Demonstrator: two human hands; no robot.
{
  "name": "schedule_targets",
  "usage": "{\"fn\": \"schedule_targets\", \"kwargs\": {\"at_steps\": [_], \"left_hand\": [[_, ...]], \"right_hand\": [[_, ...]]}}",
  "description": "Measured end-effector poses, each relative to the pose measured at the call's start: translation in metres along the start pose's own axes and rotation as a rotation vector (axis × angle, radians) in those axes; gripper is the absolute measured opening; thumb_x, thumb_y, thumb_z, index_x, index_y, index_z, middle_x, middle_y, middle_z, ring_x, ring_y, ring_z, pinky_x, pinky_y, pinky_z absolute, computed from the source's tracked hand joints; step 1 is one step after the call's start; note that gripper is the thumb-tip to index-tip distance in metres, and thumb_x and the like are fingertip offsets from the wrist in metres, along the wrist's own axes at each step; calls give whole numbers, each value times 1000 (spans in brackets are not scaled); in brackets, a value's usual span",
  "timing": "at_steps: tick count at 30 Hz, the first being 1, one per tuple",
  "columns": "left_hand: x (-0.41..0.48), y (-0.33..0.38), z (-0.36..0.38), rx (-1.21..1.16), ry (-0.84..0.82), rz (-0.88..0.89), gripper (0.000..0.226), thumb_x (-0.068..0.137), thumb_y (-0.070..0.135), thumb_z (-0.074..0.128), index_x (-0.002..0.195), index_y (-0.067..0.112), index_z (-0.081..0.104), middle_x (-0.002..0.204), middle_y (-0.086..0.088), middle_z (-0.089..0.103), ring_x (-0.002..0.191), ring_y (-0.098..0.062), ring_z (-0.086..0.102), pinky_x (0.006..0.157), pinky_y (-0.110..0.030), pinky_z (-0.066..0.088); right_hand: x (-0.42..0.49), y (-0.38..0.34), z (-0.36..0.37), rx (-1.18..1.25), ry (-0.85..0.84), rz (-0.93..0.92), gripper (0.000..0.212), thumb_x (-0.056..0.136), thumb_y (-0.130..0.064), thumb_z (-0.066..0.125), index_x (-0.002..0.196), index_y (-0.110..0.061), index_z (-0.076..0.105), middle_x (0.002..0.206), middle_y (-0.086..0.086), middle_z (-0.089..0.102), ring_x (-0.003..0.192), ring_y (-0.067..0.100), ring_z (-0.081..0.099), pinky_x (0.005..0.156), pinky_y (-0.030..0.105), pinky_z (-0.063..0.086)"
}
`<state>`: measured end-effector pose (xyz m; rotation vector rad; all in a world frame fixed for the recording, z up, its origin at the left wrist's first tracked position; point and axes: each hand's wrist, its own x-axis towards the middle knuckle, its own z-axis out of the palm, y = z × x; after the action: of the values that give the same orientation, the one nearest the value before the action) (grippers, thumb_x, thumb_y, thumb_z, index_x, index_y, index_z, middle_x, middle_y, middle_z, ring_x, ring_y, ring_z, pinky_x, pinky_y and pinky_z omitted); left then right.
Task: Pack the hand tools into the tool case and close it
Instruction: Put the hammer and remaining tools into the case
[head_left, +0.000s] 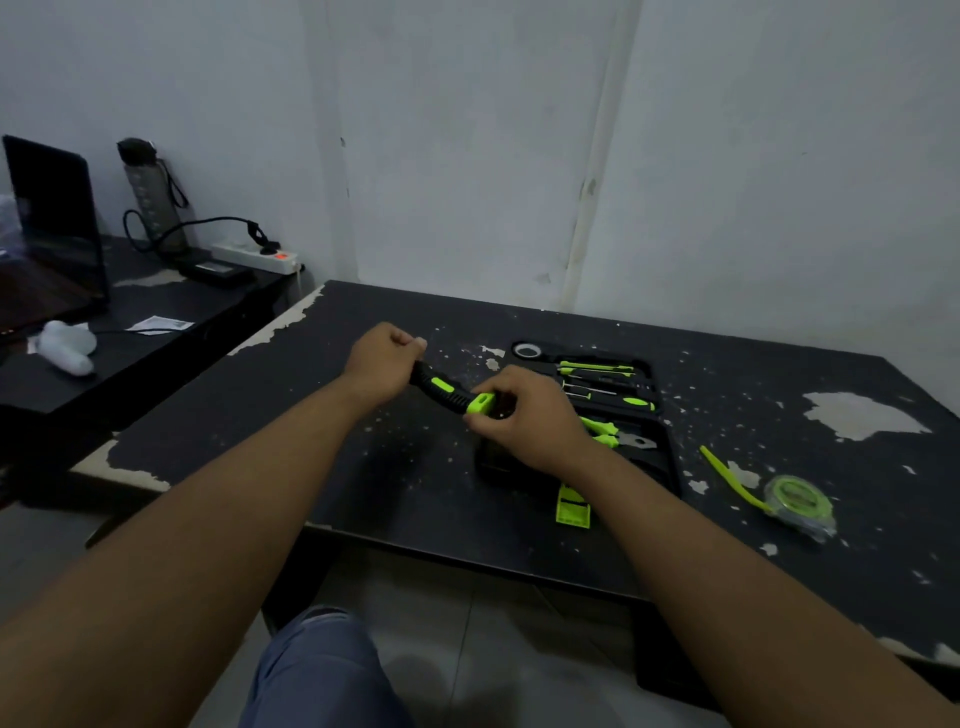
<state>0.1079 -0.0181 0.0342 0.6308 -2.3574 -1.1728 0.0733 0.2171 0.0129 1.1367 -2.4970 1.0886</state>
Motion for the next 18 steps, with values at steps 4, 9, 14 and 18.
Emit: {"fn": "schedule_targets", "kwargs": {"at_steps": [4, 9, 14, 18], "left_hand": [[-7, 21, 20, -138, -61, -56, 27, 100, 39, 65, 91, 14, 70, 93, -5, 69, 74, -21, 63, 63, -36, 57], [-23, 45, 44, -222, -129, -65, 23, 101, 27, 64, 84, 13, 71, 82, -4, 66, 59, -20, 55, 55, -31, 52], [-30, 61, 60, -261, -168, -98, 17, 101, 26, 63, 88, 20, 74, 77, 2, 66, 61, -17, 54, 48, -25, 44], [-38, 73, 74, -196, -220, -66, 25, 99, 25, 63, 81, 12, 75, 70, -2, 65, 47, -20, 51, 47, -22, 42]], "right_hand": [[-8, 16, -27, 49, 2, 38, 31, 76, -35, 91, 105, -26, 82, 86, -12, 66, 74, 6, 60, 67, 20, 43], [-27, 34, -59, 83, -67, 136, 36, 75, -41, 94, 108, -31, 83, 75, -20, 66, 68, 7, 61, 65, 21, 47], [-44, 53, -80, 137, -108, 222, 34, 78, -36, 93, 108, -28, 82, 57, -21, 60, 54, -2, 50, 55, 10, 38], [-51, 66, -89, 34, -172, 229, 35, 72, -47, 95, 102, -33, 83, 67, -20, 67, 62, 0, 58, 64, 19, 47]]}}
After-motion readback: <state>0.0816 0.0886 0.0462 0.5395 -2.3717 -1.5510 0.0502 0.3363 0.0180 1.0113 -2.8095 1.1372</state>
